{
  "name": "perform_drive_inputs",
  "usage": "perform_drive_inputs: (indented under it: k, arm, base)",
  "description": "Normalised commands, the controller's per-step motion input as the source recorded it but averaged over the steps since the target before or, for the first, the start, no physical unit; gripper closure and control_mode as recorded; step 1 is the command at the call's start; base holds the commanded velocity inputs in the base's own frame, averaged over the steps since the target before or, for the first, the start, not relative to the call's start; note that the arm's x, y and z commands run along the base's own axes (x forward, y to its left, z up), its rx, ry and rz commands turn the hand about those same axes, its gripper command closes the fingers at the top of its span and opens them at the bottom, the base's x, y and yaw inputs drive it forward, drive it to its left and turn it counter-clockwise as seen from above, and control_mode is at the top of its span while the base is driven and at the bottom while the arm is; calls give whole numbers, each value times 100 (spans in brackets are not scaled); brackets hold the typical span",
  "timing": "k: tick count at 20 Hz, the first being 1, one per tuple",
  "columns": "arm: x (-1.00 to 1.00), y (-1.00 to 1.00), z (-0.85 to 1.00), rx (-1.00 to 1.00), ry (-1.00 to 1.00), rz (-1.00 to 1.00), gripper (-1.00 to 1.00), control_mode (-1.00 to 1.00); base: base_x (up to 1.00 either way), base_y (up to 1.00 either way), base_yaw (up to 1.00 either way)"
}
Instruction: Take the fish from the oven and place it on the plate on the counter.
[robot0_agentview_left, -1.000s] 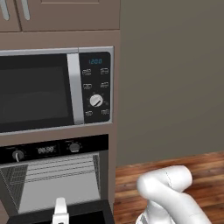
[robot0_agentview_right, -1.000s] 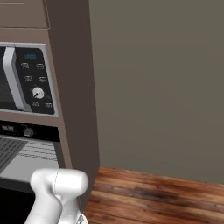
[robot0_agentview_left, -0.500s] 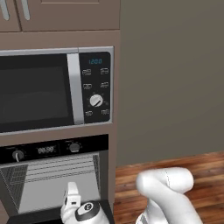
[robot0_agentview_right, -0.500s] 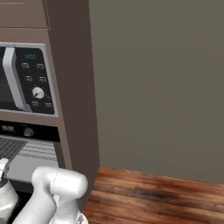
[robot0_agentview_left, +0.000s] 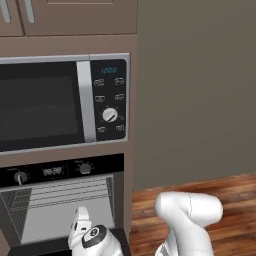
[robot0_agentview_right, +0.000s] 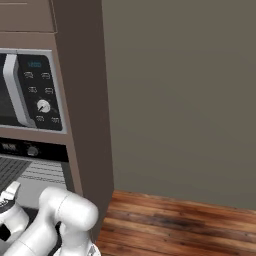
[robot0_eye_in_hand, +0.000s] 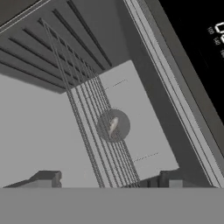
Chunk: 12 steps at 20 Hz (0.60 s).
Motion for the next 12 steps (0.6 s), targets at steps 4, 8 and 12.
perform_drive_inputs:
  k: [4,8,12]
  arm:
    - [49,25,-4,-2,1,-8,-100,-100]
    - [37,0,-34,-16,-1,0,-100,-100]
    - [23,0,-39,-24,-2,0,-100,-100]
  base:
    - [0,0,0]
    - [0,0,0]
    - [0,0,0]
